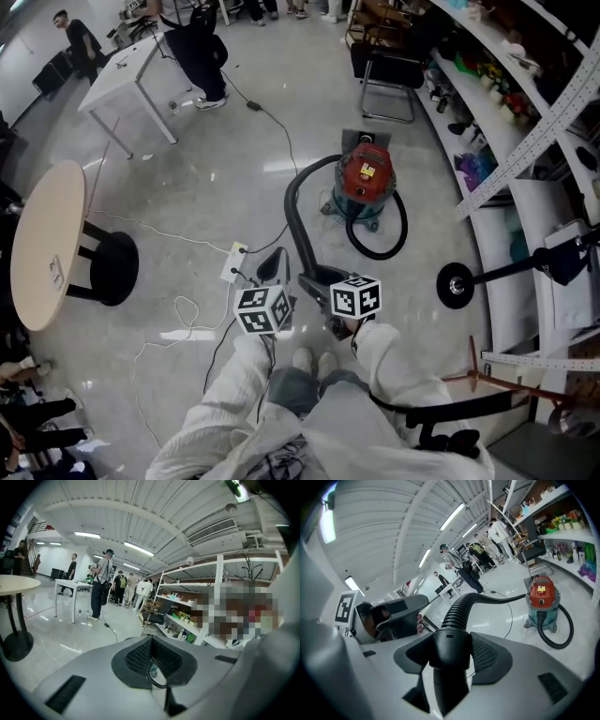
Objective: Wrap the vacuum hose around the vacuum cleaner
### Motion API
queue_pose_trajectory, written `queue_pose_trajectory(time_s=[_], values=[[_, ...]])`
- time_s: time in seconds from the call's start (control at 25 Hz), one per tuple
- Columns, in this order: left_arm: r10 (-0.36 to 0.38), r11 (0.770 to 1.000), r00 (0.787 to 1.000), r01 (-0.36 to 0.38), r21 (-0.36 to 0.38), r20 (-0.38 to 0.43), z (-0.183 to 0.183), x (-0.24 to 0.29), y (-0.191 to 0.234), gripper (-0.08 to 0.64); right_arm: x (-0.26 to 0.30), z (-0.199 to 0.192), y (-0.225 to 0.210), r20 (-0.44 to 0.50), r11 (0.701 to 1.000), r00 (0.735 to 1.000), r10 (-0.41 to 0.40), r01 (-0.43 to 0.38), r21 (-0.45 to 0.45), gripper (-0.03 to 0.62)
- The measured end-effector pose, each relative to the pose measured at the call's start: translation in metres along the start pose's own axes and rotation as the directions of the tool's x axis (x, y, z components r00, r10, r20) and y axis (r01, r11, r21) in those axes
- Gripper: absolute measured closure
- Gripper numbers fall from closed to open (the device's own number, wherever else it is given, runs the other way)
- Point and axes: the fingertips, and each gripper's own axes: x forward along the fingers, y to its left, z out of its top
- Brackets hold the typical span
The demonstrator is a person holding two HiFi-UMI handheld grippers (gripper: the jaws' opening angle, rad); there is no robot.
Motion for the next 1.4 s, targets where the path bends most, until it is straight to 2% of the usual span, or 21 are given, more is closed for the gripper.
queue_pose_trajectory(time_s=[0.16,0.32,0.52,0.64,0.76,0.84,0.96,1.2,1.4], values=[[0.004,0.999,1.000,-0.005,-0.034,-0.010,-0.020,0.013,0.015,0.560,0.020,-0.024,-0.017,-0.069,1.000,0.998,0.015,-0.016,-0.012,0.351],[0.052,0.997,0.997,-0.055,-0.057,-0.051,-0.041,0.036,0.020,0.560,0.025,-0.026,-0.049,-0.112,0.999,0.993,0.023,-0.026,-0.022,0.351],[0.110,0.990,0.990,-0.117,-0.080,-0.088,-0.065,0.073,-0.001,0.560,0.007,-0.019,-0.101,-0.176,0.996,0.981,0.085,-0.090,-0.018,0.351],[0.186,0.977,0.981,-0.191,-0.096,-0.057,-0.065,0.109,-0.016,0.560,-0.006,-0.001,-0.132,-0.192,0.987,0.969,0.156,-0.160,-0.006,0.351],[0.272,0.954,0.962,-0.271,-0.128,-0.011,-0.065,0.138,-0.037,0.560,-0.022,0.020,-0.162,-0.203,0.975,0.955,0.217,-0.220,0.009,0.351],[0.298,0.944,0.954,-0.295,-0.144,-0.002,-0.070,0.153,-0.055,0.560,-0.032,0.031,-0.182,-0.212,0.972,0.950,0.229,-0.234,0.005,0.351],[0.302,0.942,0.953,-0.300,-0.148,-0.014,-0.087,0.172,-0.073,0.560,-0.037,0.030,-0.208,-0.229,0.973,0.948,0.222,-0.229,-0.003,0.351],[0.323,0.934,0.946,-0.324,-0.149,-0.032,-0.159,0.195,-0.080,0.560,-0.028,-0.035,-0.252,-0.319,0.968,0.920,0.227,-0.249,-0.031,0.351],[0.347,0.930,0.937,-0.348,-0.120,-0.027,-0.265,0.214,-0.048,0.560,0.005,-0.128,-0.307,-0.372,0.948,0.893,0.254,-0.306,-0.087,0.351]])
